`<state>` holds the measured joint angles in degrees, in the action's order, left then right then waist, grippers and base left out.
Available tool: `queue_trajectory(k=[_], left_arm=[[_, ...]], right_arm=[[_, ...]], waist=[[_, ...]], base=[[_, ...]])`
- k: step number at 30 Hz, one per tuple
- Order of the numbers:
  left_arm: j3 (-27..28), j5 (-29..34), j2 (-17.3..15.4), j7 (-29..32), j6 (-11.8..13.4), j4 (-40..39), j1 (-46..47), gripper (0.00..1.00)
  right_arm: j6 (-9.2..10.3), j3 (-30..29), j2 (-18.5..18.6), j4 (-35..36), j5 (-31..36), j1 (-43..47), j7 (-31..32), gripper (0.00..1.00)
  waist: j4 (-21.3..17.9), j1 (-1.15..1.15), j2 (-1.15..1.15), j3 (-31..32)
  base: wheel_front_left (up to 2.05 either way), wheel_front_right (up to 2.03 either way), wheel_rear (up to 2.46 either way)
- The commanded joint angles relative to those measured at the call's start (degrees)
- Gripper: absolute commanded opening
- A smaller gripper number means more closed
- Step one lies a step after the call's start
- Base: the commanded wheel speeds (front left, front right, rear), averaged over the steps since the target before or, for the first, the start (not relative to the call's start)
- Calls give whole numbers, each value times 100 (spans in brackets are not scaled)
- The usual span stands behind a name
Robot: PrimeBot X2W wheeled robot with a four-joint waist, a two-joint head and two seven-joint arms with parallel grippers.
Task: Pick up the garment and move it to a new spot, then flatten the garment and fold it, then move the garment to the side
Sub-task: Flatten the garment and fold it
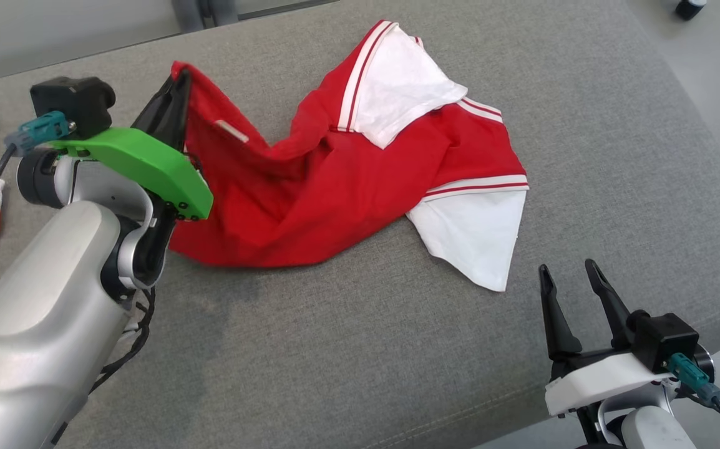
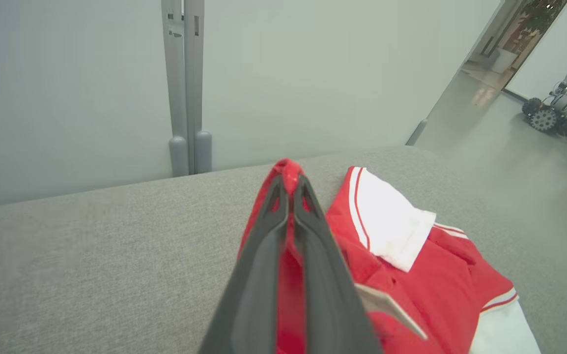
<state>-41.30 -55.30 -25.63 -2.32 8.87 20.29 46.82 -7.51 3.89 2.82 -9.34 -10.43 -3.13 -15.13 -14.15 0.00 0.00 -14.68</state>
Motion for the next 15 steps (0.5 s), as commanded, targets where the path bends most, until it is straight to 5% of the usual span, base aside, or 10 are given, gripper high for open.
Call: queue_trajectory(k=[1, 5, 11, 15], left_arm=[[52, -70, -77, -47, 68, -221, -53, 0], [212, -205, -367, -116, 413, -1288, -704, 0], [490, -853, -811, -392, 1286, -3231, -2888, 0], [382, -1262, -770, -609, 1401, -3606, -4139, 0]], right_arm=[[4, -19, 16, -19, -23, 104, -2, 100], [4, -80, 15, -25, -39, 264, -2, 100], [4, -143, 13, -56, -61, 415, -2, 100], [4, -141, 15, -59, 6, 451, -2, 100]], waist=[[32, 0, 0, 100], [89, 0, 0, 288], [221, 0, 0, 477], [464, 0, 0, 513]], base=[[0, 0, 0], [0, 0, 0], [0, 0, 0], [0, 0, 0]])
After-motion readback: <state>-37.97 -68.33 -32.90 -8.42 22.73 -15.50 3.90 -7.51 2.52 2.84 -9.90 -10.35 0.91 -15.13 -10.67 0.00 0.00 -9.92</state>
